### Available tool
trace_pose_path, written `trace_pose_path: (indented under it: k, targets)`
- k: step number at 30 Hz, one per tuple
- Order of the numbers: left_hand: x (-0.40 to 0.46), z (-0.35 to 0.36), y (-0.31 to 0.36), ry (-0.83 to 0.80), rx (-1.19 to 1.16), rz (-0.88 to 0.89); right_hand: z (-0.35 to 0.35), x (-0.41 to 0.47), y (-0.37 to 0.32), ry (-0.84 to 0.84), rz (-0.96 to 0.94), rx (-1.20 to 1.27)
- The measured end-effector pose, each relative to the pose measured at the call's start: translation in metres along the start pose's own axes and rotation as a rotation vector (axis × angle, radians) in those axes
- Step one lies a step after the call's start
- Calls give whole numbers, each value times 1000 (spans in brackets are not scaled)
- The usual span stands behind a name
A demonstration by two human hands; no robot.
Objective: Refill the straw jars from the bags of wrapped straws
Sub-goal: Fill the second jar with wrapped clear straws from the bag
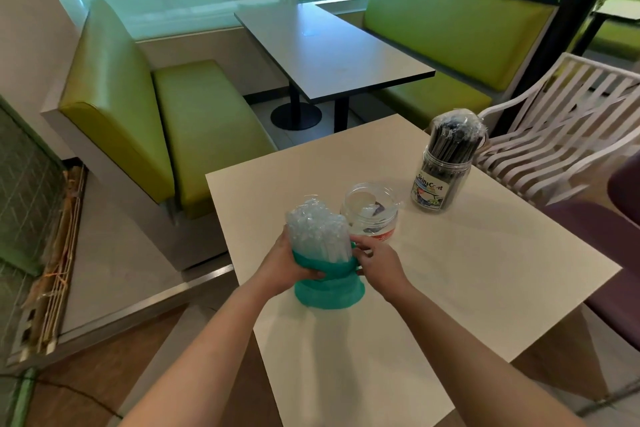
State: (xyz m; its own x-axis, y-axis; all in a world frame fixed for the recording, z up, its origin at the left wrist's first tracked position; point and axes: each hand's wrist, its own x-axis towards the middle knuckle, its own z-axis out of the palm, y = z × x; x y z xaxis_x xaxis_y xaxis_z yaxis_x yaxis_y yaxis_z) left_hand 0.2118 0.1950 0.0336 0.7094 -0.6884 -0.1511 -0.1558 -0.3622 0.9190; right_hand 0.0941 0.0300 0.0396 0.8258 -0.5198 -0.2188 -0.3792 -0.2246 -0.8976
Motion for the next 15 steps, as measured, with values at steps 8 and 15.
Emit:
trace_pose_path:
  k: [8, 15]
  targets:
    - [-1, -3, 2, 22, 24, -68, 6, -15, -13, 26, -362, -83]
    - [-6, -8, 3, 31, -10, -90, 2, -12, -23, -6, -314, -12]
